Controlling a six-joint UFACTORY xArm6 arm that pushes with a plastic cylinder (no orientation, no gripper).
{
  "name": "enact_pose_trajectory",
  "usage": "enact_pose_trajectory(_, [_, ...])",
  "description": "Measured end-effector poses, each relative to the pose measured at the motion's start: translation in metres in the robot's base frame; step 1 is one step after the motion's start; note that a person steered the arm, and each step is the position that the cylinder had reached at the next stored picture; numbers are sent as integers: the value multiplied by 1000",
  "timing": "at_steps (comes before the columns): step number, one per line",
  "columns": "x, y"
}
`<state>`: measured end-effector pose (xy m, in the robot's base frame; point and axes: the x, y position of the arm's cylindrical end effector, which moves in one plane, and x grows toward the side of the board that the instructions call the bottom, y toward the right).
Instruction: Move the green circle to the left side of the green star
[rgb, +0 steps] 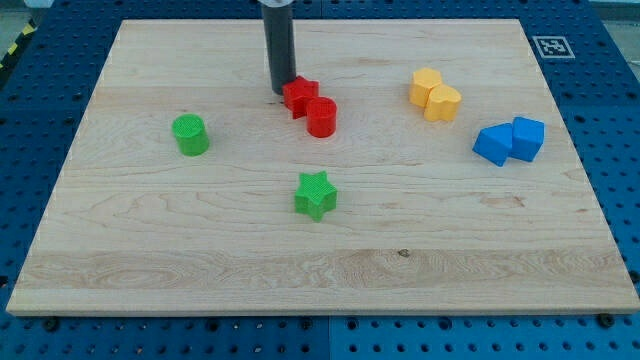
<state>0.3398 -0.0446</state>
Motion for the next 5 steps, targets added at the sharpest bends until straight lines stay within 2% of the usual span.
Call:
enact_pose_trajectory(1, [13, 3])
enact_pose_trajectory(2, [13, -34])
enact_pose_trajectory(4, [22, -152])
enact_pose_trajectory(5, [45, -152])
